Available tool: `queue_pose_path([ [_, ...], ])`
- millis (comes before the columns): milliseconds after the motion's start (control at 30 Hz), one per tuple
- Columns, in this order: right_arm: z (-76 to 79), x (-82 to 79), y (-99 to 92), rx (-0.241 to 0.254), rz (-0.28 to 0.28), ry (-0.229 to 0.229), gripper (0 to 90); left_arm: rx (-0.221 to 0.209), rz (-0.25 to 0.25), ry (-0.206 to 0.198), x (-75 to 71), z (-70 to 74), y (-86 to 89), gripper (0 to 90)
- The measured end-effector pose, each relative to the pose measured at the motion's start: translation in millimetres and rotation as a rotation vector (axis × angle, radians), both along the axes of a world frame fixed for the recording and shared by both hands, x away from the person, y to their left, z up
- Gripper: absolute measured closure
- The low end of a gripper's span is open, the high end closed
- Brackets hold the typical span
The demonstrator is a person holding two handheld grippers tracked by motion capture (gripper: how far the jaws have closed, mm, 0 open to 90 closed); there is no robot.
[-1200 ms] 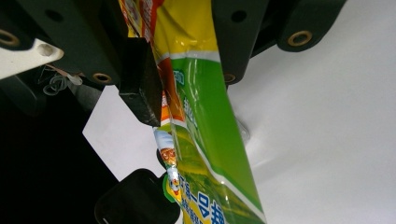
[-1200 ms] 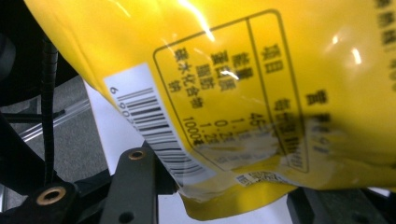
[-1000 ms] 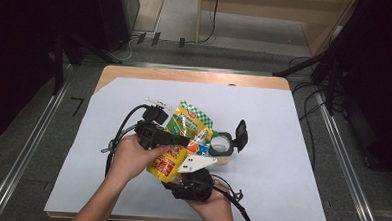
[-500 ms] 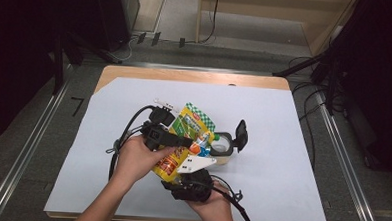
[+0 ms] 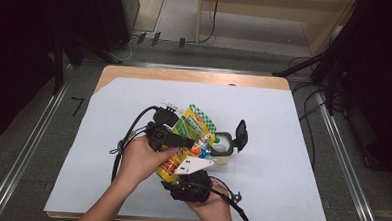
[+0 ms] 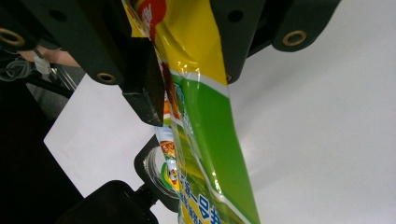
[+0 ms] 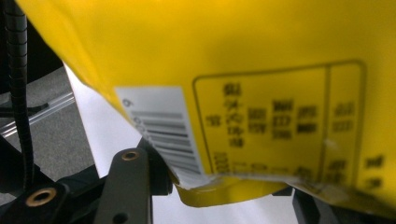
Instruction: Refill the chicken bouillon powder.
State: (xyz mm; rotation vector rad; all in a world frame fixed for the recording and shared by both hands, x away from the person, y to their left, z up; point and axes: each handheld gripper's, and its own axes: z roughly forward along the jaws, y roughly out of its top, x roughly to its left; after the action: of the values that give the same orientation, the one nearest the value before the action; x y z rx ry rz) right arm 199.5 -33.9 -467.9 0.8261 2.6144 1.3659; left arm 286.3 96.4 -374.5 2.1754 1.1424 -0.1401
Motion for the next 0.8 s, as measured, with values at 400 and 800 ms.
queue_pose_path([
  [400, 1.4, 2.8, -5.3, 0.076, 0.009, 0.055, 61.9, -0.026, -0.054, 0.001, 2.2, 0.4, -1.4, 70.7],
  [800, 2.1, 8.5, -12.8, 0.132, -0.005, 0.100, 62.8, 0.006, -0.080, 0.014, 0.2, -0.1, -2.1, 61.6],
])
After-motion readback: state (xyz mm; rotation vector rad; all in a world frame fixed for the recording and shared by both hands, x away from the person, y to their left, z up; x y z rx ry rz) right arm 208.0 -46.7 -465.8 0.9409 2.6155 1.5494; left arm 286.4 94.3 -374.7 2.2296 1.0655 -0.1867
